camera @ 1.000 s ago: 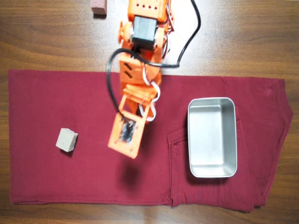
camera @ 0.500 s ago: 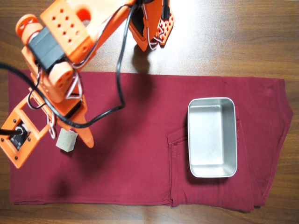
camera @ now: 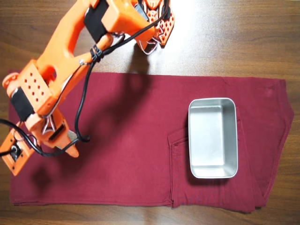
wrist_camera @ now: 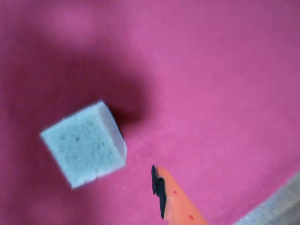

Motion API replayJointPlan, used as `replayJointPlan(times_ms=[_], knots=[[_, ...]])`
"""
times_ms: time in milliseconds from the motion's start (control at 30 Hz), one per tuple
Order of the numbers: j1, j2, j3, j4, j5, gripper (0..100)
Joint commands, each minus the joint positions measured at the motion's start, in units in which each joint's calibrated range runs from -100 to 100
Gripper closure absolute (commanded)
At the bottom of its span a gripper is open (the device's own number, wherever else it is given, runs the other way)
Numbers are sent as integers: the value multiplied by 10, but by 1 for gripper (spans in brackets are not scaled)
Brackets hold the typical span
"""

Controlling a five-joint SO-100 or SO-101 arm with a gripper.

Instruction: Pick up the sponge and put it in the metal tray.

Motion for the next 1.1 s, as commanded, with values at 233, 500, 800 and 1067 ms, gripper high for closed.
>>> replayJointPlan(times_ms=[233, 500, 800, 1067], knots=[[-31, 94, -66, -65, -25, 62], [-51, 104, -64, -79, -64, 100], [-158, -143, -62, -18, -45, 100], [-599, -425, 226, -40, -126, 100]])
